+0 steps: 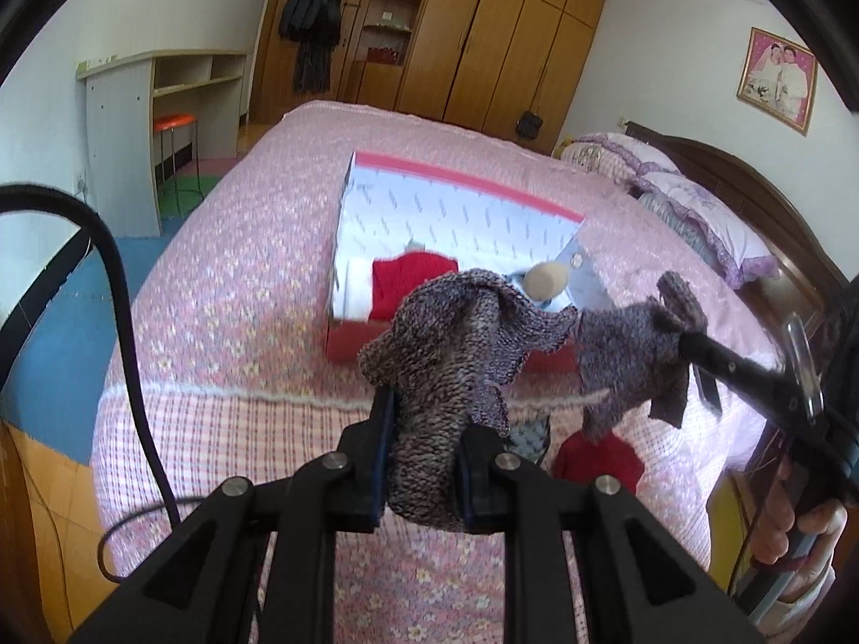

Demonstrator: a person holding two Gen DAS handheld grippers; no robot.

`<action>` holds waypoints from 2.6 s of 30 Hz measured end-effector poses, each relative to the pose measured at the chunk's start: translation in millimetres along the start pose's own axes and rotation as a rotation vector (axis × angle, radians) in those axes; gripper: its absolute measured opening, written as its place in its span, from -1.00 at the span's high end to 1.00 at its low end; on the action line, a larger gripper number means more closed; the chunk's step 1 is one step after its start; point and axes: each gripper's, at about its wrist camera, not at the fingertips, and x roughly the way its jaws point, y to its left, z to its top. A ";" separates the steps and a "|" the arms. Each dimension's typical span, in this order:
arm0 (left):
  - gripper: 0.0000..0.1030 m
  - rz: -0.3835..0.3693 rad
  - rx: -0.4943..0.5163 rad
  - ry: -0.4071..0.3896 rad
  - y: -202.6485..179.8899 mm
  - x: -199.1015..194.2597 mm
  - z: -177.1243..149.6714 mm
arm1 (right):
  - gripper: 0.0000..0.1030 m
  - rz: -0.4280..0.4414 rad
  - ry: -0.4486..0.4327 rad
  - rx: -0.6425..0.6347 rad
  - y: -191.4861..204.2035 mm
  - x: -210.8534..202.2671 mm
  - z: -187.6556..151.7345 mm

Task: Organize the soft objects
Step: 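Carry both grey socks over the pink box and lower them inside, then open both tools to release the grey socks into the box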

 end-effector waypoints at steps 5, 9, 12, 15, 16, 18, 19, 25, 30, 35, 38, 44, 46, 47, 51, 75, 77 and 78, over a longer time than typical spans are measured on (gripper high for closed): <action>0.62 0.002 0.009 -0.025 -2.9 0.4 18.5 | 0.80 -0.004 -0.018 -0.036 7.0 -3.9 8.6; 0.62 -0.003 0.014 -0.051 -5.0 2.8 37.2 | 0.80 -0.009 -0.037 -0.047 8.4 -5.6 17.2; 0.62 0.002 0.013 -0.066 -5.5 6.0 49.3 | 0.80 -0.017 -0.047 -0.065 10.2 -5.5 24.6; 0.62 0.003 0.013 -0.066 -4.7 13.0 60.7 | 0.80 -0.027 -0.050 -0.082 11.0 -3.1 29.7; 0.62 0.005 0.012 -0.064 -4.6 15.8 63.7 | 0.80 -0.031 -0.051 -0.088 11.2 -1.7 32.0; 0.62 0.010 0.016 -0.062 -6.5 21.5 69.5 | 0.80 -0.038 -0.051 -0.097 11.2 1.2 36.1; 0.62 0.015 0.021 -0.063 -7.4 24.1 72.3 | 0.80 -0.041 -0.049 -0.101 11.2 3.9 38.7; 0.62 0.030 0.029 -0.057 -10.4 43.2 89.3 | 0.80 -0.059 -0.051 -0.138 14.3 14.0 50.1; 0.62 0.040 0.027 -0.048 -11.9 60.9 100.7 | 0.80 -0.078 -0.056 -0.169 16.3 26.3 62.5; 0.62 0.052 0.024 -0.031 -9.5 78.2 106.9 | 0.80 -0.087 -0.043 -0.186 15.7 43.4 70.3; 0.62 0.068 0.031 -0.024 -11.2 88.7 111.3 | 0.80 -0.092 -0.032 -0.197 14.3 53.6 72.9; 0.62 0.088 0.044 -0.006 -13.3 111.4 119.0 | 0.80 -0.106 -0.007 -0.220 15.0 77.5 78.6; 0.62 0.097 0.049 0.002 -13.0 118.9 122.0 | 0.80 -0.108 0.001 -0.222 14.4 86.2 80.1; 0.62 0.102 0.052 0.007 -12.7 122.7 122.6 | 0.80 -0.111 0.004 -0.223 14.3 89.9 80.1; 0.62 0.115 0.045 0.029 -8.7 141.1 125.3 | 0.80 -0.124 0.022 -0.228 10.3 107.2 80.1; 0.61 0.238 0.103 0.105 -11.0 218.8 127.5 | 0.80 -0.214 0.138 -0.230 -35.6 190.6 80.1; 0.61 0.239 0.105 0.102 -11.8 219.4 126.1 | 0.80 -0.212 0.136 -0.227 -36.9 190.8 79.2; 0.61 0.240 0.107 0.101 -12.3 220.0 125.0 | 0.79 -0.212 0.136 -0.226 -34.7 190.7 78.1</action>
